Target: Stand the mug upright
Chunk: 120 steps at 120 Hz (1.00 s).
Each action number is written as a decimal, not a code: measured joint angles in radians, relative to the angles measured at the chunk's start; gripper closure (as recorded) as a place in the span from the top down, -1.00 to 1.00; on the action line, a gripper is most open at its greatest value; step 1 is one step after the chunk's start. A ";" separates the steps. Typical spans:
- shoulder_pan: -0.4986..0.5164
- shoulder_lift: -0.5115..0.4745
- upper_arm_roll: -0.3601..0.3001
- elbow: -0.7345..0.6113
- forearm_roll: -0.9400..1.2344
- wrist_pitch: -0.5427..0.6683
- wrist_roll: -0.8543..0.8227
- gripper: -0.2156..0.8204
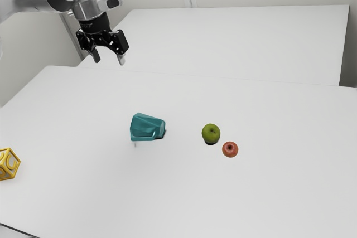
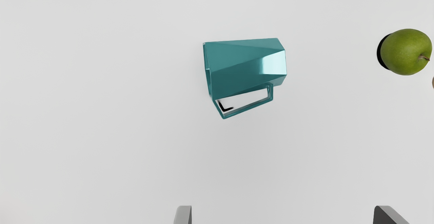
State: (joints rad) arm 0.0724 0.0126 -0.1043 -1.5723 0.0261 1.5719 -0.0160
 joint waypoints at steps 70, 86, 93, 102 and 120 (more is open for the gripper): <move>0.096 0.114 0.013 0.066 -0.070 0.008 0.041 0.54; 0.122 0.142 0.032 0.039 -0.164 0.057 0.078 0.54; 0.141 0.152 0.038 0.011 -0.212 0.089 0.099 0.54; 0.165 0.160 0.041 -0.035 -0.276 0.136 0.130 0.54; 0.185 0.164 0.058 -0.133 -0.414 0.245 0.206 0.53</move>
State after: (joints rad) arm 0.2574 0.1771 -0.0461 -1.7056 -0.3875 1.8166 0.1901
